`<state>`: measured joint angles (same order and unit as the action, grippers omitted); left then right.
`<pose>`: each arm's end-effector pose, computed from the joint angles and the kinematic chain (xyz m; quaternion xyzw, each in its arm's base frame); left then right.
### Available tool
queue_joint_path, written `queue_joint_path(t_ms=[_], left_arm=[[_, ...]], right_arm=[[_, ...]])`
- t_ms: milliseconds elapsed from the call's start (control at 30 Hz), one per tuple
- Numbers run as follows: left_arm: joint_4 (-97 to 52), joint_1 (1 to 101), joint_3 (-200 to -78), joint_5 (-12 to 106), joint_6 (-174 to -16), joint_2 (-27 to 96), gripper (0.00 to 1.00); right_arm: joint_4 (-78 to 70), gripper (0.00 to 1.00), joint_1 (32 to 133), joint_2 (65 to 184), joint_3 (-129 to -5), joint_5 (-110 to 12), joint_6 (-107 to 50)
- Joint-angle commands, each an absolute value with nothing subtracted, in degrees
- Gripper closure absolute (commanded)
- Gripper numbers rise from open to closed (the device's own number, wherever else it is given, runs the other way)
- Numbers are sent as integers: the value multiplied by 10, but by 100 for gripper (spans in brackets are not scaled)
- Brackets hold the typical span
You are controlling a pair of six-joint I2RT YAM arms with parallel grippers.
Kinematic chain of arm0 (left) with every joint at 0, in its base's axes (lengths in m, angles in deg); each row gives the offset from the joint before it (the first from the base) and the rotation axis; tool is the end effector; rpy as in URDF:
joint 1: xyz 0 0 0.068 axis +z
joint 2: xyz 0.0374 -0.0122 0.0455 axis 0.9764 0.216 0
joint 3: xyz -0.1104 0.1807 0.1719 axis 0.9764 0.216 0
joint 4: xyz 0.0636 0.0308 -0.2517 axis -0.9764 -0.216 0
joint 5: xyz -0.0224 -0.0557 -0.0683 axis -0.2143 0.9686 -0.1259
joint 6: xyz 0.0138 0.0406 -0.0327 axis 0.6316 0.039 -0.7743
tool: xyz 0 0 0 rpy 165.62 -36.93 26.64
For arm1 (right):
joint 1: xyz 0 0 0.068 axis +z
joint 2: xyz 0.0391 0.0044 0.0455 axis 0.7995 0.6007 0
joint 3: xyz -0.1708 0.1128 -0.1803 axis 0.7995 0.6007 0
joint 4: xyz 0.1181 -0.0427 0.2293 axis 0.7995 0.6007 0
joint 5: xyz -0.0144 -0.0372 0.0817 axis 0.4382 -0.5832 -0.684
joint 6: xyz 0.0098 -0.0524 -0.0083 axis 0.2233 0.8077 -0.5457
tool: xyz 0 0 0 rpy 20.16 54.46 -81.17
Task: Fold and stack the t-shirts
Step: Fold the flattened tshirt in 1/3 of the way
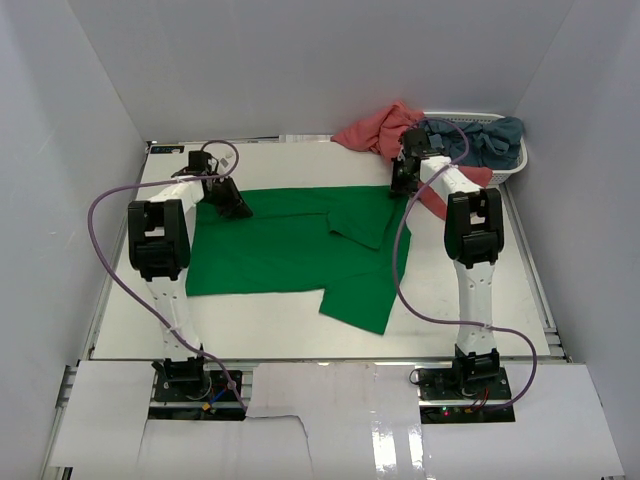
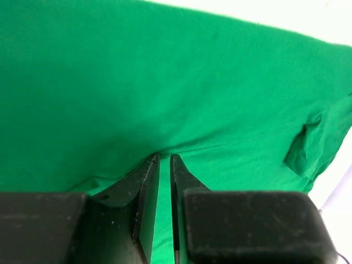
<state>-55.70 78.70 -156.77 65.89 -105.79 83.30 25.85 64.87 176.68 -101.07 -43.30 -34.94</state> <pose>0.4490 -0.0071 0.1495 -0.1456 0.9390 -0.2647 0.1641 0.5026 0.1060 0.1705 0.0095 0.9526 0.0804 0.2934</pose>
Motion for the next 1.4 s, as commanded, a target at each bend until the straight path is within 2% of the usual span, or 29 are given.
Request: queue_joint_path(t_ms=[0, 467, 1067, 1367], left_arm=[[-558, 797, -1602, 630, -1054, 821, 74], [-602, 797, -1737, 636, -1037, 944, 74], [-644, 805, -1869, 627, -1038, 1041, 74], [-652, 810, -1878, 635, -1042, 1039, 74]], right_arm=[[273, 84, 635, 1794, -1044, -431, -346], [273, 80, 623, 1868, -1151, -467, -367], [242, 77, 614, 1893, -1185, -469, -372], [240, 73, 579, 1886, -1194, -469, -373]])
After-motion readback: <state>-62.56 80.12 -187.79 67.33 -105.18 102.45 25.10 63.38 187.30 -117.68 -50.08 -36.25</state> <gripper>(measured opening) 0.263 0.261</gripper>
